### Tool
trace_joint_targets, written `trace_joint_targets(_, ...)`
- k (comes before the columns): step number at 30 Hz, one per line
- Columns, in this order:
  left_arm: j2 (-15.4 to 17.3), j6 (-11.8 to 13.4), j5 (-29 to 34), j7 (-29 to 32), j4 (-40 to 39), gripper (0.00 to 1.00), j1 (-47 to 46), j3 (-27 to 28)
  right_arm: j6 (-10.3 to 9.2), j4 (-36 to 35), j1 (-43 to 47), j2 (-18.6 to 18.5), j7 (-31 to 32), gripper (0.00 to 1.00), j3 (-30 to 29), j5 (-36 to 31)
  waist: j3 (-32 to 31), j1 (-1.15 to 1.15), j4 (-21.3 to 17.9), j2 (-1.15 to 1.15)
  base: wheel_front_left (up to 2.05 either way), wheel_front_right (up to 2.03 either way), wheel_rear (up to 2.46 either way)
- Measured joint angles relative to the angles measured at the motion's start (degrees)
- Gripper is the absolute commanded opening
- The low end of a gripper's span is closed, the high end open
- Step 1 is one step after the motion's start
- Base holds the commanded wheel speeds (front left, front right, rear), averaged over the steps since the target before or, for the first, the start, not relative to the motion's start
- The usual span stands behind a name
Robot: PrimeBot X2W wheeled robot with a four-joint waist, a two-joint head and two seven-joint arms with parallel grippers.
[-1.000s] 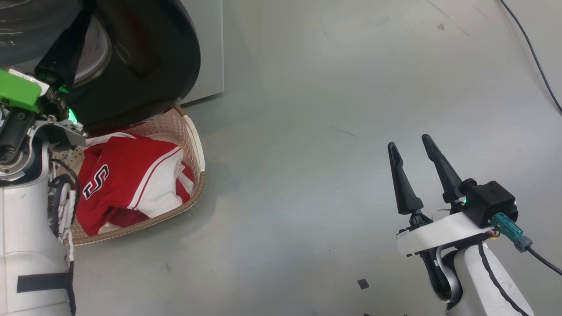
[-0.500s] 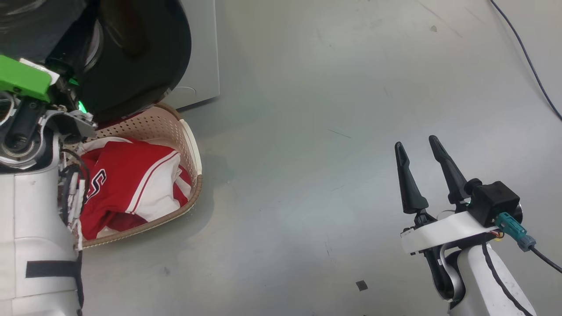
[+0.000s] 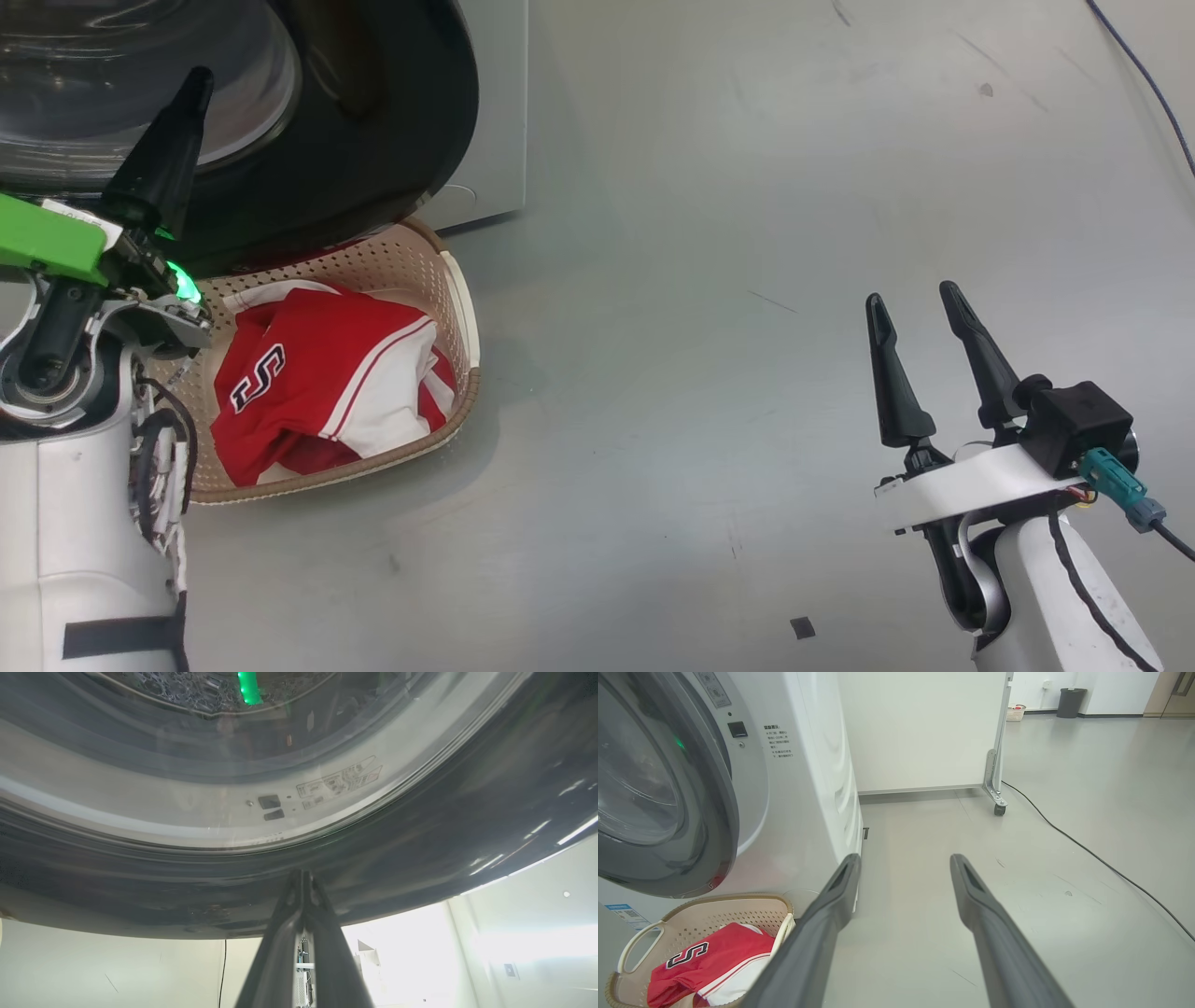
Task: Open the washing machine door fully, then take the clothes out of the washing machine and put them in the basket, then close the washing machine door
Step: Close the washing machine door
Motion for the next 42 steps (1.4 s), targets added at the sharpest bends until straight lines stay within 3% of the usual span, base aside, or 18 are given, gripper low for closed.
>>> trace_joint_targets(10,-1.4,0.0,-2.1,-0.7,-8.7,0.00,9.7,1.5,0.00,0.3,0.2,-0.8,0.0,1.00,-0.4,-0.6,-2.2,0.00,3.5,0.00,0.00,0.00,0.00)
trace_joint_targets(11,-1.4,0.0,-2.2,-0.7,-9.4,0.09,11.0,1.7,0.00,0.3,0.3,-0.8,0.0,1.00,-0.4,-0.8,-2.6,0.00,3.8,0.00,0.00,0.00,0.00)
trace_joint_targets(14,-1.5,0.0,-2.0,-0.9,-11.4,0.52,14.6,1.4,0.03,0.6,0.6,-1.0,0.0,1.00,-0.4,-1.0,-3.7,0.00,4.7,0.00,0.00,0.00,0.00)
trace_joint_targets(15,-1.5,0.0,-1.9,-0.9,-12.2,0.99,15.9,1.2,0.05,0.8,0.8,-1.1,0.0,1.00,-0.4,-1.2,-4.0,0.00,5.0,0.00,0.00,0.00,0.00)
trace_joint_targets(25,-1.7,0.0,2.2,-5.4,-17.3,1.00,26.9,1.1,0.05,1.7,3.2,-2.0,0.0,1.00,-0.4,-1.9,-8.2,0.00,8.3,0.00,0.00,0.00,0.00)
trace_joint_targets(31,-1.7,0.0,9.6,-9.6,-19.9,1.00,31.1,-0.3,0.04,2.2,5.1,-2.5,0.0,1.00,-0.5,-2.2,-10.8,0.00,10.5,0.00,0.00,0.00,0.00)
trace_joint_targets(42,4.9,-0.1,35.7,-21.5,-23.7,1.00,37.2,-5.4,-0.04,2.3,7.6,-2.5,0.0,1.00,-0.3,-2.4,-15.4,0.00,14.3,0.00,0.00,0.00,0.00)
